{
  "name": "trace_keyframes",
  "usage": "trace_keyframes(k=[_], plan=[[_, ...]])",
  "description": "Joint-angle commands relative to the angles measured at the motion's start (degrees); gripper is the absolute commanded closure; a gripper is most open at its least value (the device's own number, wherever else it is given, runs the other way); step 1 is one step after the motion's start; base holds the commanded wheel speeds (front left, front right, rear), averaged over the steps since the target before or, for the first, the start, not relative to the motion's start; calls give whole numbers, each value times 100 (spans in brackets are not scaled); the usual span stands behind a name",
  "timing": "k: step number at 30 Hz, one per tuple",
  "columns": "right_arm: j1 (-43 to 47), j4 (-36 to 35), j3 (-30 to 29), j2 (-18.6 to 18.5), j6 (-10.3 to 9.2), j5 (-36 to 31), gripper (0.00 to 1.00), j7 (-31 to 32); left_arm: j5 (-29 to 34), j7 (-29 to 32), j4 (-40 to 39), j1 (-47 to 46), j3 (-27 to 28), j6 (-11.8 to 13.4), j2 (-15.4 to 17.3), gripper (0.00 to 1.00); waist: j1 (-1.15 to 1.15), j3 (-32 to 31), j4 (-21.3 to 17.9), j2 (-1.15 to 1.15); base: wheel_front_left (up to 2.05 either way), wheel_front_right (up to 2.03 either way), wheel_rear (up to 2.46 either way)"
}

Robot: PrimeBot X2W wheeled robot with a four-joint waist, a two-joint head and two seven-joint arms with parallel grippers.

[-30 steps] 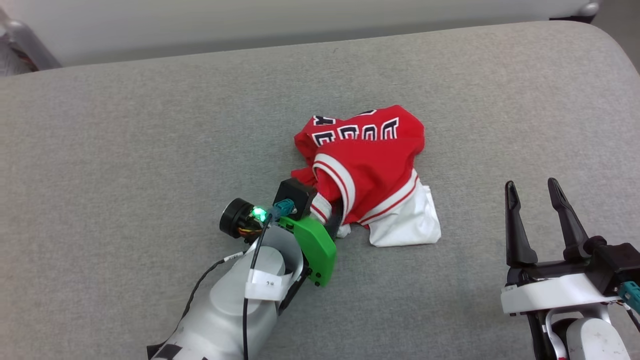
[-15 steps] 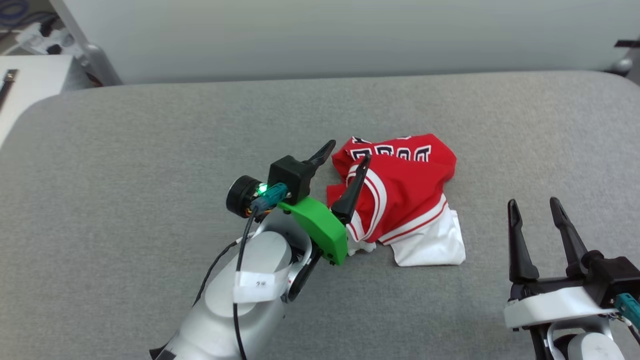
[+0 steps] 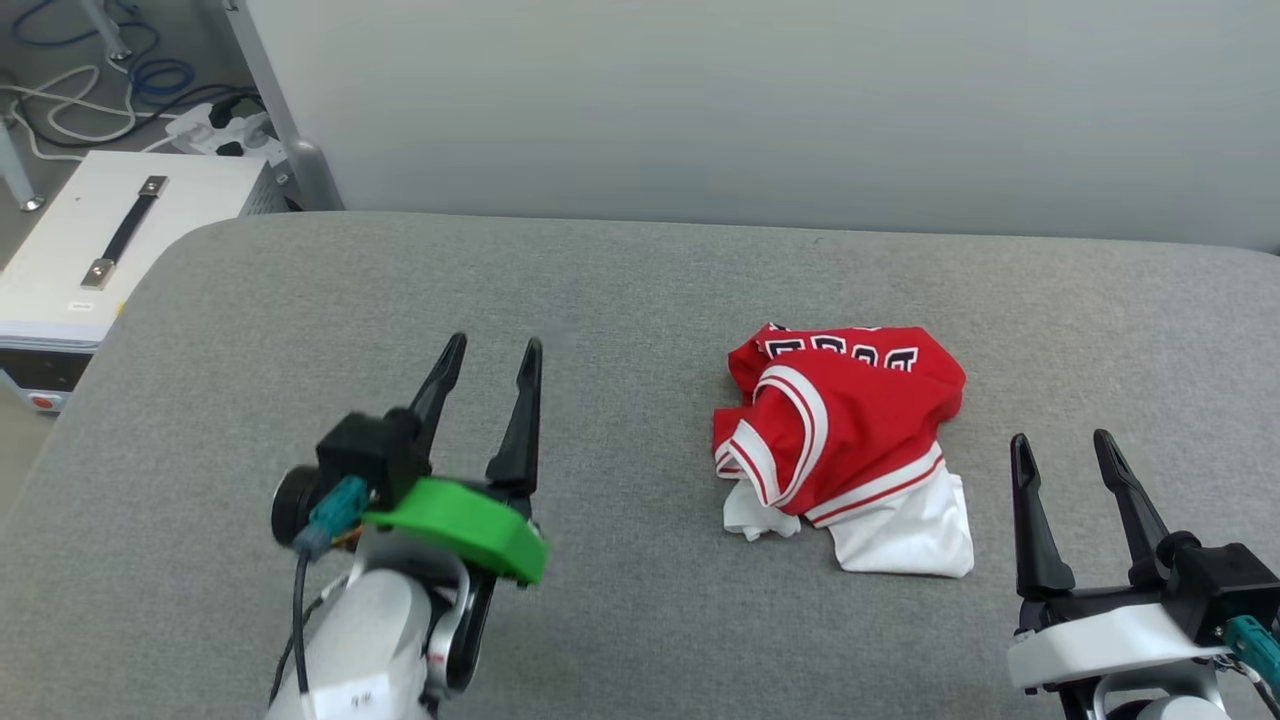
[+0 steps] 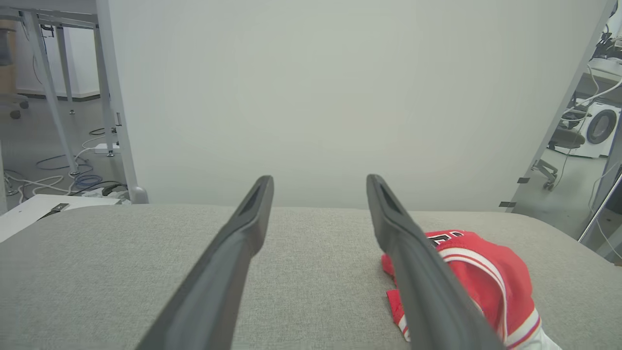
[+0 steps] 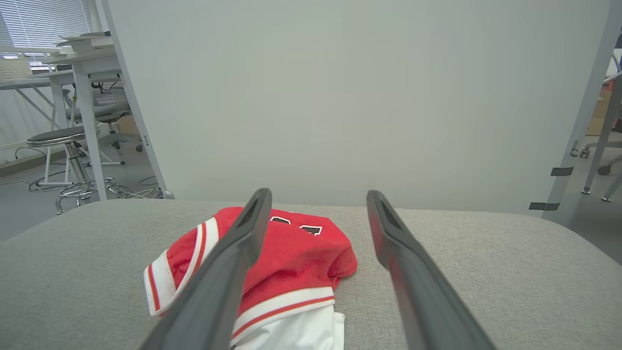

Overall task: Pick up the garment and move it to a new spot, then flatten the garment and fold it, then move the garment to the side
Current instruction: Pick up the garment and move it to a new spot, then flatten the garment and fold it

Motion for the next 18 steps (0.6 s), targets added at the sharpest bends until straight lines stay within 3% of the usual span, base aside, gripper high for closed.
trace_keyframes(k=[1, 11, 18], plan=[[87, -42, -7, 1, -6, -7, 0, -27, 152, -33, -169, 260, 76, 13, -30, 0, 0, -39, 36, 0, 0, 0, 0], [185, -83, 9, 1, -6, 73, 0, -27, 741, -33, -686, 1362, 634, -216, -441, 0, 0, -118, -9, 0, 0, 0, 0], [169, -105, 40, 1, -6, 115, 0, -27, 1031, -33, -595, 1509, 808, -483, -606, 0, 0, -121, -49, 0, 0, 0, 0]])
